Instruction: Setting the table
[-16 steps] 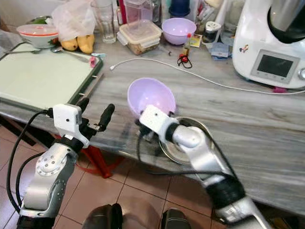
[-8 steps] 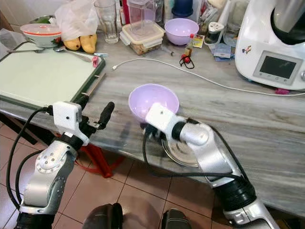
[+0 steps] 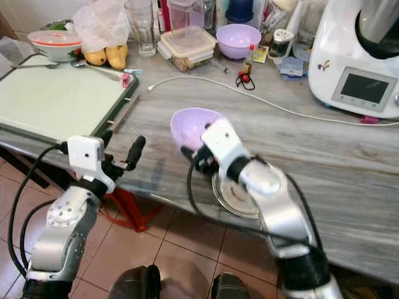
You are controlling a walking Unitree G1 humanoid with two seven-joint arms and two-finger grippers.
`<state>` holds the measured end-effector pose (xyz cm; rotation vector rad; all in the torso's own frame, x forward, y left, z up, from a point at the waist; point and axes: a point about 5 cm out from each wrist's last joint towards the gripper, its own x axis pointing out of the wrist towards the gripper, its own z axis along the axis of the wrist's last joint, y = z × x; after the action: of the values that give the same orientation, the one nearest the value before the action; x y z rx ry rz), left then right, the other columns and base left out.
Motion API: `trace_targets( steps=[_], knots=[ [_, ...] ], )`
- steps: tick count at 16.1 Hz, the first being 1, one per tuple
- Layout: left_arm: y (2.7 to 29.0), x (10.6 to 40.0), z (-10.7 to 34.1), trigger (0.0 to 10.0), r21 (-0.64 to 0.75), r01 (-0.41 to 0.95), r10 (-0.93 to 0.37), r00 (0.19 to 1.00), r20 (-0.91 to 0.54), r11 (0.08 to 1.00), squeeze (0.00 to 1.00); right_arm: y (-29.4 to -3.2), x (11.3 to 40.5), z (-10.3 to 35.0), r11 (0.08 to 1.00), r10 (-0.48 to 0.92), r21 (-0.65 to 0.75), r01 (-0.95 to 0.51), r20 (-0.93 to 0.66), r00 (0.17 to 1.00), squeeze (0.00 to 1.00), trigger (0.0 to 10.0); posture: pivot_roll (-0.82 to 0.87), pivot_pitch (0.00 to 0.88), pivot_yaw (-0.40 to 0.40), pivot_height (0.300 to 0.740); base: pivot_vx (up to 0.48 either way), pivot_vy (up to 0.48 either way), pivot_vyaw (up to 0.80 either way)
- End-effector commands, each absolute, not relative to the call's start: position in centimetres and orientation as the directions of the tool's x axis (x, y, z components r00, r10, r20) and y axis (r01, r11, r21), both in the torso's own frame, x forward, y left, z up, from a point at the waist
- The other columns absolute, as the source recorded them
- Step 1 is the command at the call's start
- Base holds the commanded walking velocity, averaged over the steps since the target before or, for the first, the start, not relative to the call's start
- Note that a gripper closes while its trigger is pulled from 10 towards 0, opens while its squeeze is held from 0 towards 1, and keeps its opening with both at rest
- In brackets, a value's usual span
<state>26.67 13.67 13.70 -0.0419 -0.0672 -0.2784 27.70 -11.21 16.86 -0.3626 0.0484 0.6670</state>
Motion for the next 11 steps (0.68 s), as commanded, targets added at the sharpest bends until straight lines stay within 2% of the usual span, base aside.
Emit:
trace_targets(
  steps=[1, 4, 6, 8, 10, 11],
  knots=[
    [13.8, 26.5, 13.4, 10.0, -0.033, 0.269, -0.267, 0.962, 0.052, 0.962, 0.00, -11.5, 27.4, 17.5, 0.752, 0.575, -0.307, -0.584, -0.129, 0.808, 1.00, 10.0, -0.04, 0.108, 0.030, 0.740, 0.000, 0.000, 0.00],
    [14.2, 26.5, 13.4, 10.0, -0.037, 0.248, -0.246, 0.968, 0.044, 0.968, 0.00, -12.0, 26.7, 17.2, 0.834, 0.486, -0.253, -0.491, -0.085, 0.870, 1.00, 10.0, -0.03, 0.105, 0.028, 0.740, 0.000, 0.000, 0.00],
    [14.4, 26.5, 13.4, 10.0, -0.044, 0.231, -0.229, 0.972, 0.041, 0.972, 0.00, -13.0, 26.5, 17.6, 0.921, 0.347, -0.189, -0.341, 0.000, 0.938, 1.00, 10.0, -0.03, 0.105, 0.028, 0.740, 0.000, 0.000, 0.00],
    [14.5, 26.4, 13.3, 10.0, -0.046, 0.218, -0.216, 0.976, 0.034, 0.975, 0.00, -14.2, 26.0, 17.7, 0.948, 0.249, -0.218, -0.230, 0.062, 0.967, 1.00, 10.0, -0.04, 0.103, 0.030, 0.740, 0.000, 0.000, 0.00],
    [14.4, 26.4, 13.4, 10.0, -0.051, 0.222, -0.220, 0.975, 0.034, 0.974, 0.00, -15.5, 25.1, 16.7, 0.972, 0.155, -0.187, -0.140, 0.071, 0.985, 1.00, 10.0, -0.04, 0.104, 0.032, 0.740, 0.000, 0.000, 0.00],
    [14.4, 26.5, 13.4, 10.0, -0.052, 0.222, -0.220, 0.975, 0.034, 0.974, 0.00, -15.6, 25.0, 16.5, 0.972, 0.148, -0.194, -0.133, 0.063, 0.987, 0.67, 10.0, -0.04, 0.104, 0.033, 0.740, 0.000, 0.000, 0.00]
  ],
)
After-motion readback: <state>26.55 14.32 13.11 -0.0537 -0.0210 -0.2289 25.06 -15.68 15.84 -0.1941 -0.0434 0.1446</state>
